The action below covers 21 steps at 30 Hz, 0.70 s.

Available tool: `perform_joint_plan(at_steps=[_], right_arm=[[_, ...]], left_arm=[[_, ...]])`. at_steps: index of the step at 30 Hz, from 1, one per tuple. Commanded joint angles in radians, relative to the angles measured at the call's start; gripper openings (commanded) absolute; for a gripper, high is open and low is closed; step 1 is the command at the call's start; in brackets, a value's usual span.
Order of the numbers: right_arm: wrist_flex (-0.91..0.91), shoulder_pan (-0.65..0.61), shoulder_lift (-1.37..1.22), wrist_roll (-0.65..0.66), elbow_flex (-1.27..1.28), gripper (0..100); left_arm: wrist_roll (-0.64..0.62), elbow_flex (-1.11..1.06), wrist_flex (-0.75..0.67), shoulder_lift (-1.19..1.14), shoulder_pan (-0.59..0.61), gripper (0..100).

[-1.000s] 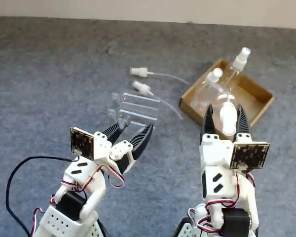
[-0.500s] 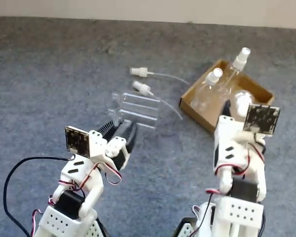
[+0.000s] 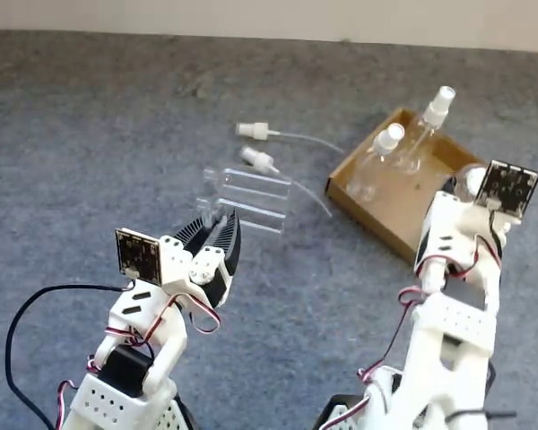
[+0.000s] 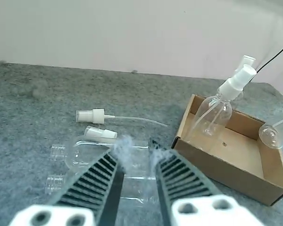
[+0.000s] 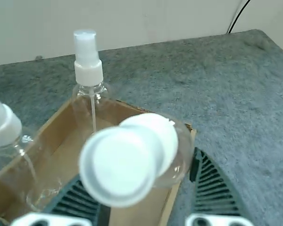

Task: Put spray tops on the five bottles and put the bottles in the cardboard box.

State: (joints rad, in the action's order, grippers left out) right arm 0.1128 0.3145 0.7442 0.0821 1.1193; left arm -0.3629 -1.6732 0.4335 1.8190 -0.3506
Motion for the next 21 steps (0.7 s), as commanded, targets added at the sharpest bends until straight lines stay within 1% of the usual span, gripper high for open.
perform_joint_plan(at_steps=[1, 6, 13, 17, 21], right_arm=[[-0.096, 0.016, -0.114, -0.005, -0.127, 13.1], [-0.107, 0.016, -0.265, -0.006, -0.248, 13.1], [-0.107, 0.010, -0.384, -0.008, -0.346, 13.1], [-0.107, 0.015, -0.447, -0.107, -0.380, 13.1], [-0.107, 0.015, -0.493, -0.117, -0.404, 13.1]], left_arm=[[-0.008, -0.019, 0.000, 0.016, 0.007, 3], [-0.008, -0.019, 0.000, 0.016, 0.007, 3], [-0.008, -0.019, 0.000, 0.016, 0.005, 3], [-0.008, -0.019, 0.000, 0.016, 0.005, 3], [-0.008, -0.019, 0.000, 0.016, 0.005, 3]])
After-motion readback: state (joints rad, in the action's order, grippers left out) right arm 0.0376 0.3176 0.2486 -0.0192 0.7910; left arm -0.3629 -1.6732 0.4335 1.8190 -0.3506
